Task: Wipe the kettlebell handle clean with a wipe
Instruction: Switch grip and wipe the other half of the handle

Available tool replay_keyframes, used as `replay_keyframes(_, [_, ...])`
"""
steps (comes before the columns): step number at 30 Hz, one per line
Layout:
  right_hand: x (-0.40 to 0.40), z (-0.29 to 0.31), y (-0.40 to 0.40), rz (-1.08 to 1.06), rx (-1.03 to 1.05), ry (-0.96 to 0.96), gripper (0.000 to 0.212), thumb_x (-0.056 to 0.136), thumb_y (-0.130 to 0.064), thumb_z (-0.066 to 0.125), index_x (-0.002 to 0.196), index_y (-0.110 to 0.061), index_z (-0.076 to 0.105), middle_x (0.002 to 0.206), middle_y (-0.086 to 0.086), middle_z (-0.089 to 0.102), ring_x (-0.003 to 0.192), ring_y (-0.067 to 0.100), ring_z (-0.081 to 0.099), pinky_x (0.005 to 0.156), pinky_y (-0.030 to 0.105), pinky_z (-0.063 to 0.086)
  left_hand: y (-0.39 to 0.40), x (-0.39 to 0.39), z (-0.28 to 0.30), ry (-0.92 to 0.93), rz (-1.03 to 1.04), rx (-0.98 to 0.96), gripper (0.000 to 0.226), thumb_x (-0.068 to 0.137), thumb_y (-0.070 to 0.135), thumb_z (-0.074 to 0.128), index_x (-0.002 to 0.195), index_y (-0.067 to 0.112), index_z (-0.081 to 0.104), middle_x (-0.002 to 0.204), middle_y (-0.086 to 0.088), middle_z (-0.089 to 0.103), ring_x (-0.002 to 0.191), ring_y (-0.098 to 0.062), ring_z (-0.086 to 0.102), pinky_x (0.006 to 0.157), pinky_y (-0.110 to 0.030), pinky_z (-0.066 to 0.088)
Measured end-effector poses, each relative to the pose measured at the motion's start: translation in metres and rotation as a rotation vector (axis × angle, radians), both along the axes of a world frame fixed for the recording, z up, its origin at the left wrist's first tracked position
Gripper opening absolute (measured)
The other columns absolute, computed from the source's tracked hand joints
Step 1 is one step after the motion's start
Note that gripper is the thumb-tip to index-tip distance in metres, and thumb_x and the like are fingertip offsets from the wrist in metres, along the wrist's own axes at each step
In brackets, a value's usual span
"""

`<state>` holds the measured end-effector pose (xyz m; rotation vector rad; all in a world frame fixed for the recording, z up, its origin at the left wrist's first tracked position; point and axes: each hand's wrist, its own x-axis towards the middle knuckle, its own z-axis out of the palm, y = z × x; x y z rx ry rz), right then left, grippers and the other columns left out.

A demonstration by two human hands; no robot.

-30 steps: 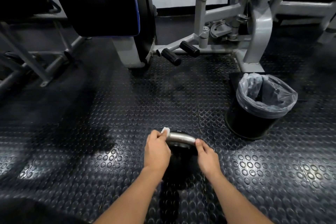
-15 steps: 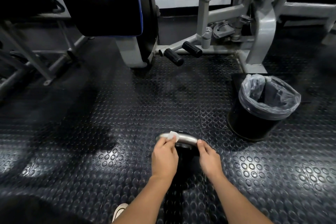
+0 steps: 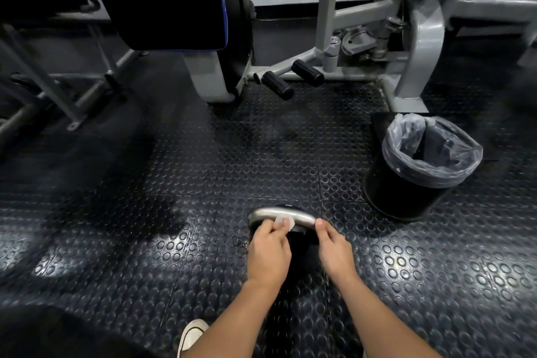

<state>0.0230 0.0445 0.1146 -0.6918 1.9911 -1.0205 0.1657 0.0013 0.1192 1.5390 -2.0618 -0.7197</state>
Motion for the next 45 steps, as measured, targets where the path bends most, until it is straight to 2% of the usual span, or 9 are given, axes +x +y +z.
replay_keyframes(8, [0.002,0.002,0.000,0.003,0.004,-0.009,0.054,0.097,-0.058,0.039,0.138,-0.026,0.055,0.134,0.001,0.059,0.126,0.020,0.050,0.101,0.028,0.033,-0.004,-0.002,0.009,0.021,0.015,-0.027,0.035,0.104,0.011,0.067,0.136,0.020,0.076,0.100,0.010,0.063,0.091,-0.013,0.065,0.090,-0.021,0.053])
replay_keyframes(12, [0.001,0.004,0.000,0.005,0.002,-0.019,0.054,0.097,-0.059,0.038,0.138,-0.027,0.055,0.134,0.000,0.059,0.125,0.019,0.050,0.102,0.029,0.033,-0.005,0.007,0.005,0.017,0.040,0.015,0.030,0.106,0.015,0.067,0.133,0.020,0.077,0.098,0.017,0.056,0.086,-0.006,0.059,0.084,-0.004,0.043])
replay_keyframes(16, [0.001,0.006,0.000,-0.014,0.005,-0.036,0.054,0.097,-0.059,0.039,0.138,-0.028,0.055,0.133,0.000,0.059,0.125,0.019,0.050,0.100,0.028,0.032,-0.017,0.015,0.009,0.051,0.150,0.001,0.031,0.104,0.013,0.068,0.132,0.018,0.078,0.097,0.013,0.059,0.085,-0.010,0.062,0.087,-0.015,0.049])
replay_keyframes(23, [0.002,0.008,0.001,-0.005,-0.001,-0.035,0.052,0.098,-0.057,0.039,0.138,-0.026,0.055,0.134,0.000,0.059,0.124,0.018,0.050,0.097,0.025,0.031,-0.009,0.006,0.011,0.040,0.002,-0.035,0.031,0.106,0.012,0.065,0.134,0.017,0.076,0.102,0.013,0.059,0.095,-0.011,0.064,0.097,-0.022,0.056])
replay_keyframes(26, [0.002,0.010,0.001,-0.015,0.006,-0.029,0.051,0.098,-0.057,0.039,0.136,-0.027,0.056,0.116,-0.002,0.065,0.104,0.014,0.053,0.092,0.025,0.034,-0.025,0.008,0.018,0.057,0.086,-0.077,0.026,0.108,0.017,0.064,0.128,0.012,0.079,0.093,0.015,0.051,0.081,-0.008,0.058,0.083,-0.009,0.050])
replay_keyframes(28, [0.002,0.010,0.001,-0.017,0.005,-0.030,0.049,0.098,-0.056,0.038,0.135,-0.028,0.057,0.104,-0.006,0.062,0.095,0.010,0.051,0.090,0.025,0.034,-0.030,0.006,0.016,-0.003,0.025,-0.099,0.027,0.106,0.012,0.065,0.130,0.013,0.078,0.099,0.010,0.056,0.094,-0.014,0.061,0.093,-0.021,0.054])
replay_keyframes(32, [0.005,0.013,0.002,-0.003,-0.004,-0.019,0.049,0.099,-0.054,0.039,0.135,-0.026,0.057,0.129,0.001,0.062,0.117,0.018,0.053,0.094,0.025,0.033,-0.005,0.004,0.000,0.001,-0.027,-0.060,0.028,0.103,0.009,0.066,0.126,0.017,0.081,0.108,0.008,0.068,0.102,-0.012,0.065,0.099,-0.024,0.055])
replay_keyframes(35, [0.003,0.012,0.001,0.001,0.000,-0.002,0.051,0.098,-0.055,0.039,0.136,-0.026,0.057,0.130,0.002,0.062,0.112,0.016,0.053,0.094,0.025,0.034,0.003,-0.002,-0.004,0.147,0.207,0.030,0.022,0.103,0.010,0.067,0.117,0.017,0.083,0.110,0.009,0.073,0.095,-0.006,0.065,0.092,-0.017,0.051])
replay_keyframes(45, [0.004,0.009,0.001,-0.016,-0.008,0.009,0.049,0.100,-0.053,0.040,0.136,-0.025,0.056,0.134,0.002,0.059,0.126,0.021,0.049,0.098,0.026,0.032,-0.011,-0.046,0.021,0.768,0.986,0.483,0.002,0.097,0.019,0.074,0.096,0.018,0.073,0.094,-0.003,0.076,0.089,-0.024,0.074,0.085,-0.035,0.059])
